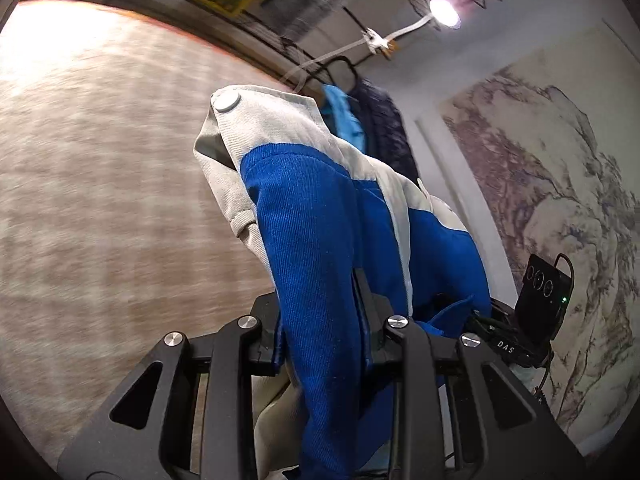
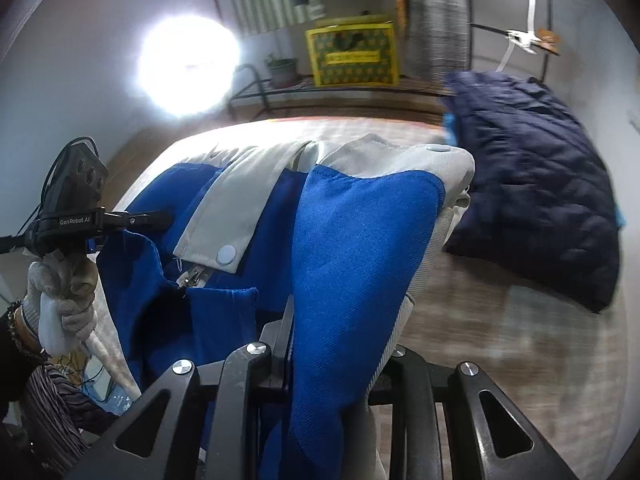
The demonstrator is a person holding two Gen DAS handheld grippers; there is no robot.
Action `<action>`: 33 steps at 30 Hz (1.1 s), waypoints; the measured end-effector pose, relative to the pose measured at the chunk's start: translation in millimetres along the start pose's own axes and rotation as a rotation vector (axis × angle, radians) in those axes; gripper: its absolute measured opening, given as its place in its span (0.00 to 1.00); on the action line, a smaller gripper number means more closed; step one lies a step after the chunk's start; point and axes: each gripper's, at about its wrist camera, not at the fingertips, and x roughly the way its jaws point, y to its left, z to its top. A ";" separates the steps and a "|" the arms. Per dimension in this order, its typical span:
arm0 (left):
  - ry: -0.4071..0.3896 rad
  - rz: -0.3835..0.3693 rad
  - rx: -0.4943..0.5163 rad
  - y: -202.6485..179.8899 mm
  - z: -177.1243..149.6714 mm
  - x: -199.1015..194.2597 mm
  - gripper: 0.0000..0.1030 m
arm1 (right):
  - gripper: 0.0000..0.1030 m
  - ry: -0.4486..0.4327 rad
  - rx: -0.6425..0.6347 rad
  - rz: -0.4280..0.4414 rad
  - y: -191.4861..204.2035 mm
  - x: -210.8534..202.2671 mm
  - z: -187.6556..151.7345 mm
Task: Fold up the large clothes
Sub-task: 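Carry the folded jacket with both grippers toward the dark clothes stack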
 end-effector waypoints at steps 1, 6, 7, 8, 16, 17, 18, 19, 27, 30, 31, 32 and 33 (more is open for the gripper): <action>0.003 -0.011 0.013 -10.4 3.3 8.2 0.25 | 0.22 -0.006 0.005 -0.013 -8.6 -8.0 -0.8; 0.007 -0.061 0.070 -57.0 21.5 36.5 0.25 | 0.22 -0.053 0.035 -0.059 -48.8 -47.6 7.9; 0.003 -0.073 0.089 -70.4 28.3 43.5 0.25 | 0.22 -0.062 0.039 -0.068 -55.4 -54.3 10.6; 0.001 -0.080 0.103 -80.3 33.6 48.5 0.25 | 0.22 -0.074 0.038 -0.082 -64.2 -63.7 14.2; -0.045 -0.118 0.224 -154.9 87.4 101.8 0.25 | 0.21 -0.163 0.033 -0.178 -126.5 -103.4 58.5; -0.053 -0.123 0.232 -161.5 96.4 109.9 0.25 | 0.21 -0.176 0.033 -0.188 -135.8 -105.9 66.6; -0.059 -0.125 0.236 -167.4 103.0 117.6 0.25 | 0.21 -0.190 0.034 -0.198 -145.9 -108.9 74.7; -0.069 -0.128 0.243 -174.4 115.0 128.4 0.25 | 0.21 -0.200 0.033 -0.209 -156.3 -110.8 84.3; -0.138 -0.128 0.259 -190.9 178.0 201.9 0.25 | 0.21 -0.263 -0.007 -0.293 -224.4 -97.0 150.7; -0.150 -0.117 0.253 -182.3 190.7 228.1 0.25 | 0.21 -0.283 -0.005 -0.303 -251.1 -77.6 167.4; -0.147 -0.106 0.243 -173.6 196.4 241.2 0.25 | 0.21 -0.291 0.004 -0.292 -261.0 -69.0 171.3; -0.141 -0.100 0.238 -168.7 198.3 248.9 0.25 | 0.21 -0.295 0.013 -0.278 -269.8 -59.3 172.2; -0.122 -0.091 0.225 -160.6 202.7 261.5 0.25 | 0.21 -0.290 0.022 -0.263 -279.2 -46.6 170.0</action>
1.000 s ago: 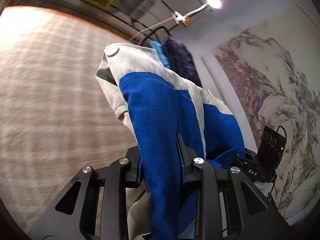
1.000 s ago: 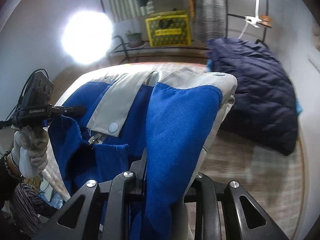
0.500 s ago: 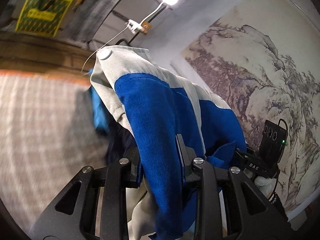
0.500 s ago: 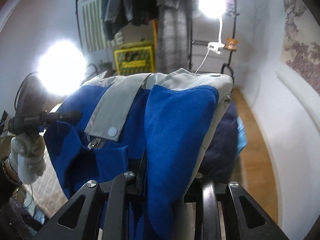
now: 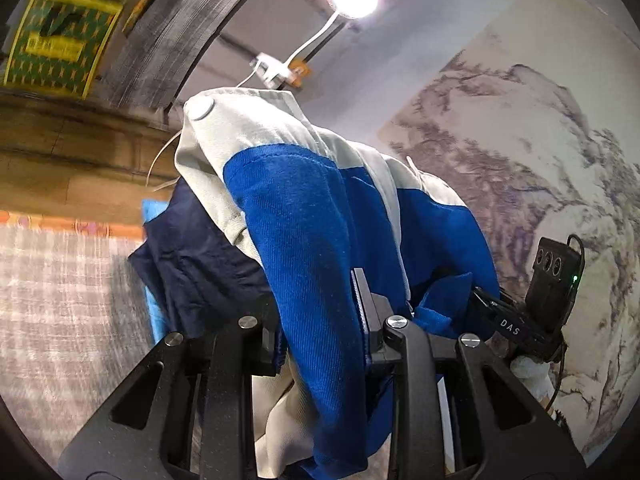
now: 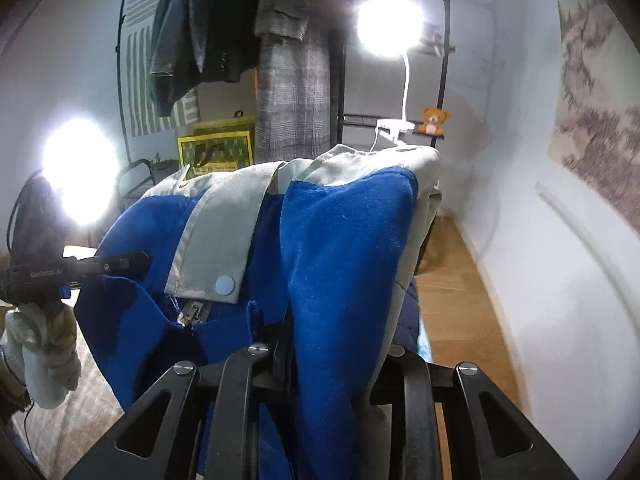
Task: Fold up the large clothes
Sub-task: 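Carry the folded jacket with both grippers toward the dark clothes stack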
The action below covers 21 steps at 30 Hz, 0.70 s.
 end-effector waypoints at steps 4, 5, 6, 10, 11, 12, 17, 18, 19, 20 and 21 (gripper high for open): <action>0.070 0.075 -0.060 52.7 -2.4 41.3 0.25 | 0.26 0.082 0.068 0.004 -24.4 58.7 -28.0; 0.070 0.076 -0.070 58.9 -2.1 44.4 0.27 | 0.32 0.101 0.108 -0.006 -33.6 71.6 -34.8; 0.071 0.069 -0.079 65.6 -0.6 49.2 0.28 | 0.37 0.111 0.164 -0.002 -45.7 83.3 -41.9; 0.076 0.105 -0.057 73.6 2.2 67.3 0.32 | 0.39 0.112 0.212 -0.014 -59.9 104.6 -51.2; 0.081 0.110 -0.064 75.7 2.8 71.0 0.34 | 0.40 0.125 0.211 -0.029 -61.0 109.8 -51.0; 0.088 0.114 -0.080 79.5 4.2 76.2 0.35 | 0.41 0.140 0.218 -0.042 -63.5 116.1 -50.4; 0.105 0.136 -0.109 86.2 9.0 89.0 0.44 | 0.49 0.180 0.245 -0.092 -72.5 138.3 -46.7; 0.104 0.141 -0.116 85.6 9.0 86.7 0.46 | 0.51 0.183 0.253 -0.080 -74.3 139.1 -45.7; 0.107 0.127 -0.133 86.0 8.8 82.2 0.48 | 0.53 0.181 0.280 -0.051 -79.0 134.7 -46.4; 0.111 0.118 -0.144 86.4 8.9 78.5 0.50 | 0.58 0.175 0.297 -0.033 -82.6 130.6 -45.8; 0.110 0.119 -0.153 86.5 8.8 73.2 0.50 | 0.59 0.158 0.313 -0.025 -87.3 120.5 -48.5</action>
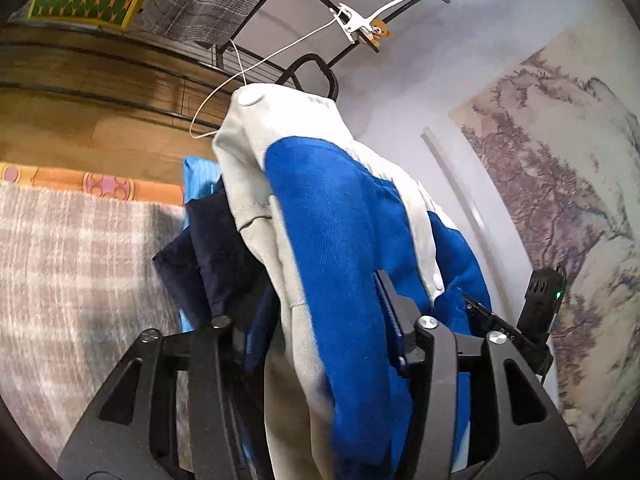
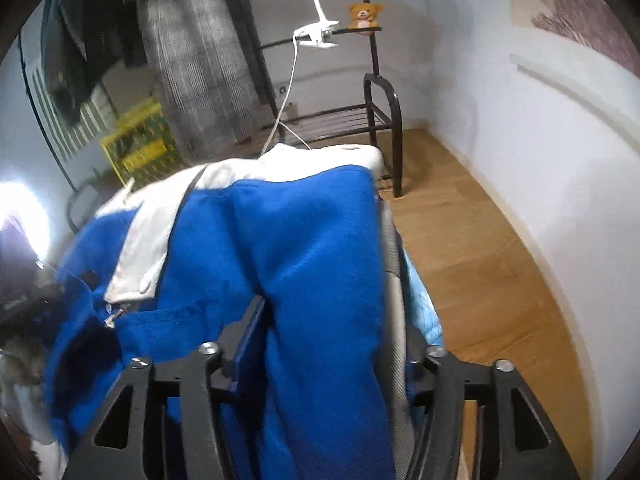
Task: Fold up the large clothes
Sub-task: 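Carry the folded jacket with both grippers toward the dark clothes stack, then lower the jacket onto the dark clothes stack and open both grippers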
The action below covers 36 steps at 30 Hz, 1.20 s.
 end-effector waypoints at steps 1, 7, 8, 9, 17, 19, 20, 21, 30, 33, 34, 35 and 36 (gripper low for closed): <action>-0.009 0.007 -0.003 0.5 -1.0 -5.9 0.51 | 0.59 -0.024 0.011 0.012 -4.3 -9.5 -2.1; -0.030 0.058 -0.005 5.9 -18.5 -29.1 0.63 | 0.63 -0.017 0.088 -0.008 -25.8 -24.5 -15.9; -0.028 0.069 0.000 5.5 -22.3 -31.0 0.63 | 0.63 -0.006 0.092 -0.024 -25.8 -23.3 -19.5; -0.024 0.077 0.003 5.3 -25.4 -32.1 0.63 | 0.66 -0.002 0.102 -0.033 -26.8 -22.7 -22.3; 0.006 0.153 0.050 -12.5 -56.3 -63.7 0.62 | 0.67 -0.003 0.242 -0.084 -37.1 -49.8 -43.1; -0.009 0.156 0.064 -22.9 -62.2 -81.3 0.62 | 0.65 -0.006 0.227 -0.101 -29.9 -64.5 -47.6; -0.017 0.152 0.069 -28.4 -63.6 -89.4 0.62 | 0.65 -0.012 0.215 -0.106 -24.9 -74.2 -49.4; -0.024 0.151 0.076 -34.5 -65.9 -98.4 0.62 | 0.65 -0.020 0.206 -0.108 -20.3 -81.9 -49.9; -0.093 0.147 0.175 -102.3 -88.5 -200.5 0.62 | 0.65 -0.091 0.133 -0.083 35.9 -175.1 -51.8; -0.115 0.141 0.200 -122.8 -100.7 -240.9 0.62 | 0.65 -0.120 0.096 -0.080 59.5 -209.7 -52.3; -0.118 0.143 0.216 -130.6 -106.7 -255.3 0.62 | 0.65 -0.130 0.089 -0.075 67.0 -220.8 -53.3; -0.123 0.151 0.234 -138.6 -113.3 -269.8 0.62 | 0.65 -0.139 0.078 -0.071 74.2 -233.5 -55.6; -0.126 0.154 0.245 -143.2 -117.8 -278.7 0.62 | 0.65 -0.149 0.061 -0.074 83.5 -246.6 -58.1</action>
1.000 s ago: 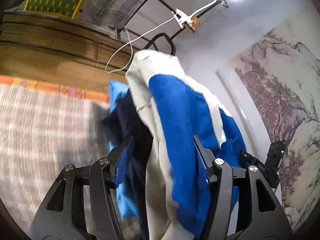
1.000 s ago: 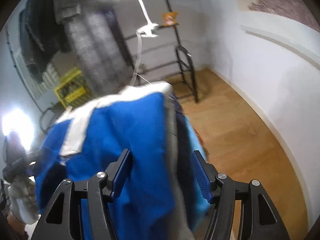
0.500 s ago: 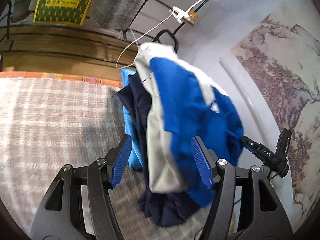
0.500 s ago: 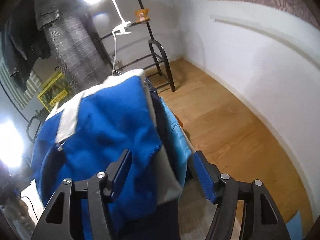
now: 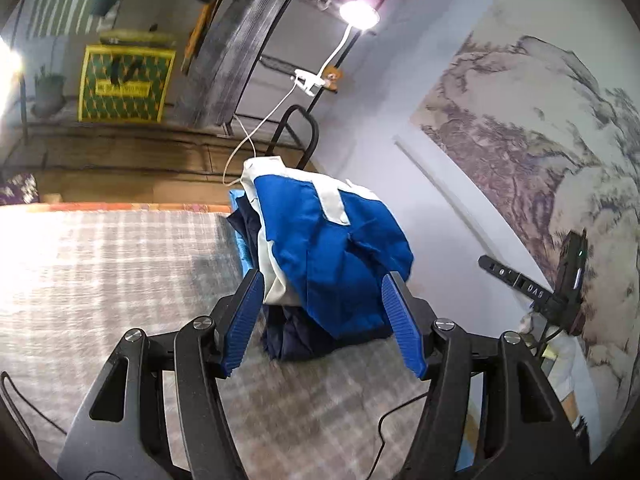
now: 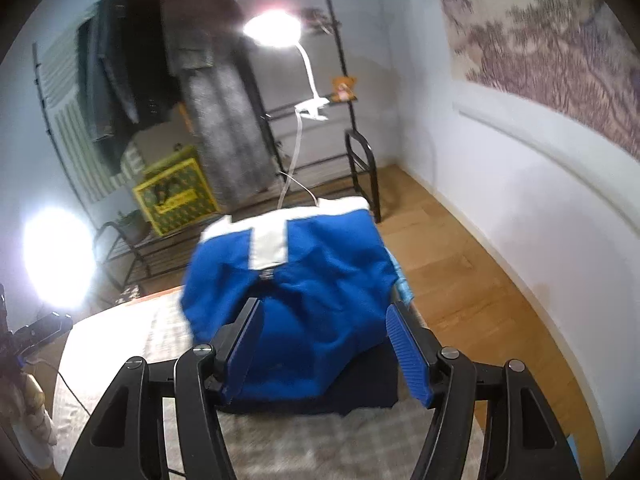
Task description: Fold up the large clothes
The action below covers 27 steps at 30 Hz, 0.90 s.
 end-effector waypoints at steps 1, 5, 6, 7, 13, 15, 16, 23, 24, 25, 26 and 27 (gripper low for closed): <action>-0.008 0.000 0.017 -7.0 -4.1 -18.7 0.62 | 0.65 -0.009 -0.016 -0.002 7.4 -14.0 -2.1; -0.037 -0.022 0.039 -23.4 -14.4 -71.0 0.62 | 0.65 -0.032 -0.049 0.011 29.6 -61.0 -11.9; -0.045 -0.030 0.045 -28.2 -16.8 -86.1 0.62 | 0.65 -0.042 -0.052 0.015 34.0 -75.9 -14.8; -0.057 -0.034 0.052 -33.4 -19.1 -101.4 0.62 | 0.65 -0.049 -0.055 0.020 37.8 -87.2 -16.4; -0.122 -0.052 0.118 -67.1 -32.4 -189.1 0.62 | 0.65 -0.113 -0.085 0.018 60.1 -166.3 -30.7; -0.142 -0.053 0.132 -74.1 -37.0 -215.3 0.62 | 0.65 -0.135 -0.094 0.022 67.0 -192.8 -35.4; -0.154 -0.053 0.137 -78.5 -41.0 -231.7 0.62 | 0.65 -0.146 -0.100 0.023 70.6 -204.9 -37.8; -0.164 -0.024 0.154 -86.0 -75.4 -285.4 0.62 | 0.65 -0.175 -0.157 0.000 95.9 -263.6 -68.6; -0.158 -0.019 0.158 -85.0 -84.7 -291.0 0.62 | 0.65 -0.176 -0.166 -0.003 99.3 -268.4 -76.3; -0.154 -0.015 0.162 -84.5 -91.2 -294.2 0.62 | 0.65 -0.172 -0.170 -0.007 102.4 -271.4 -83.4; -0.151 -0.006 0.167 -83.8 -99.7 -297.3 0.62 | 0.66 -0.166 -0.173 -0.008 105.7 -273.9 -91.2; -0.148 0.006 0.170 -82.9 -108.9 -300.9 0.62 | 0.66 -0.162 -0.175 -0.007 108.1 -275.0 -97.9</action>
